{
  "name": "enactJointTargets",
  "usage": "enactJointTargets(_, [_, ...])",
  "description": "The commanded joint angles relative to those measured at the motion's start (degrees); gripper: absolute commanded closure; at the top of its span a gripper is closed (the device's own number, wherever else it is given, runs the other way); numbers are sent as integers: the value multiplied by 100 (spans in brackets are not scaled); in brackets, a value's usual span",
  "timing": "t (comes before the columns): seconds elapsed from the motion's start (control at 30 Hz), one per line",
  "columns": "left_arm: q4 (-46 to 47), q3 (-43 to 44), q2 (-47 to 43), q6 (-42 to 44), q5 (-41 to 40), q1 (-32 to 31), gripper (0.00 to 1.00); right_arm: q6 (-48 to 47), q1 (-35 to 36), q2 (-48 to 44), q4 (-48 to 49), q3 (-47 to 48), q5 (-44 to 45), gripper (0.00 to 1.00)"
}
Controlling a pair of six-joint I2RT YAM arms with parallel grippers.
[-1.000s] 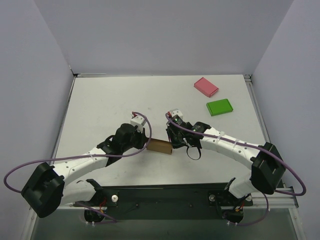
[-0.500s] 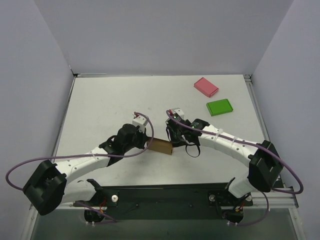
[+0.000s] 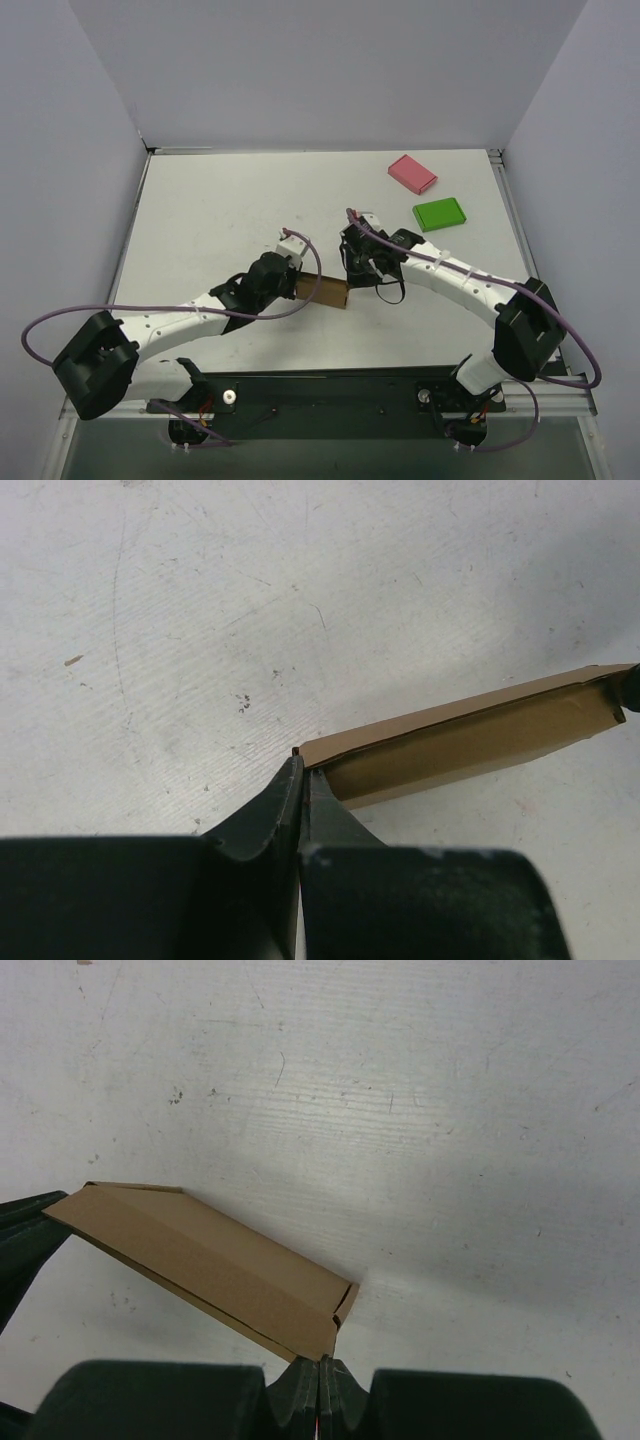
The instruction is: Fold the paper box
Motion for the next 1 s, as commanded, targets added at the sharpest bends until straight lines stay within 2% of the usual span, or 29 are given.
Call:
enactJointTargets(0.0, [-213, 178, 182, 81, 171, -240, 100, 354, -58, -67, 504, 129, -428, 100])
enactJointTargets(0.37, [-257, 186, 208, 168, 83, -301, 100, 495, -269, -261, 653, -47, -534, 100])
enactJointTargets(0.6, [-213, 116, 156, 212, 4, -363, 100, 592, -270, -480, 1311, -468, -595, 100])
enactJointTargets(0.77, [-178, 72, 120, 151, -197, -512, 100, 319, 204, -560, 1339, -592, 299, 100])
enactJointTargets(0.97, [6, -165, 33, 247, -461, -775, 100, 705, 398, -813, 1479, -785, 609, 100])
